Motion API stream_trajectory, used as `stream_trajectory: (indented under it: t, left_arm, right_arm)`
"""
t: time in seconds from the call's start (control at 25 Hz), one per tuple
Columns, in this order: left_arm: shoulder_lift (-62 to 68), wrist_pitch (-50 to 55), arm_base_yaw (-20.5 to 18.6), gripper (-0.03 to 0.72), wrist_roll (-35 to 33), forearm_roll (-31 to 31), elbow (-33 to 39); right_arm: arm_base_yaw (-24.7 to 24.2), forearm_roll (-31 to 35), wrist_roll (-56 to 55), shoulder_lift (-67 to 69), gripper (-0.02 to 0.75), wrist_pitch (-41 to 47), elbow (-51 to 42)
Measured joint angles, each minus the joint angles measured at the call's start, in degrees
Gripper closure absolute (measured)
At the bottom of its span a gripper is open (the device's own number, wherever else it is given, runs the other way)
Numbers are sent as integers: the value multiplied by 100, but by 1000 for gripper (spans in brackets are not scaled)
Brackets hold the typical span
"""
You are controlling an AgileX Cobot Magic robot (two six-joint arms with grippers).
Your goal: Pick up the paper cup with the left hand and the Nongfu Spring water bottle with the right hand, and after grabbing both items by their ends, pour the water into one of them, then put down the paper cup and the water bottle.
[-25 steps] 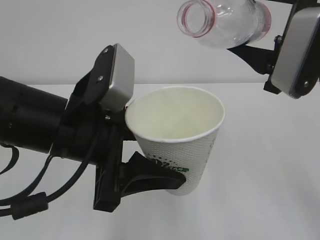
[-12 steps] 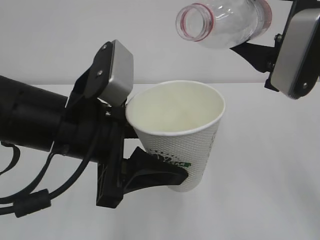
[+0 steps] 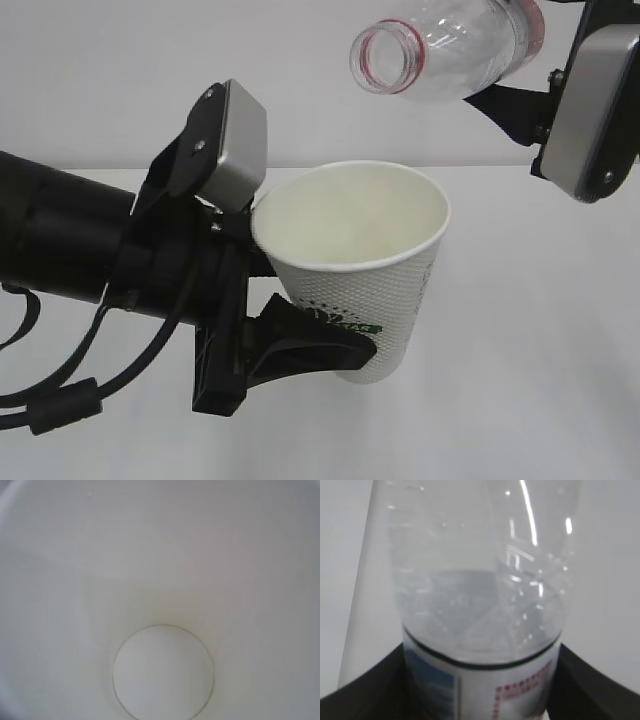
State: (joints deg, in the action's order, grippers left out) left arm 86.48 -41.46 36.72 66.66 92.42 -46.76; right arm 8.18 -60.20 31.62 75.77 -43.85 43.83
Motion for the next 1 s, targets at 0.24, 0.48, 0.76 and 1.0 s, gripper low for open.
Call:
stream_trajectory:
  t: [0.24, 0.48, 0.76, 1.0]
  left_arm:
    - [0, 0, 0, 195, 0, 0, 0]
    - [0, 0, 0, 195, 0, 0, 0]
    - [0, 0, 0, 195, 0, -22, 0]
    - [0, 0, 0, 195, 0, -22, 0]
  right_arm:
    - [0, -7, 180, 0, 225, -46, 0]
    - [0, -13, 415, 0, 225, -97, 0]
    - [0, -21, 515, 0, 225, -128, 0]
    - [0, -21, 525, 0, 225, -128, 0]
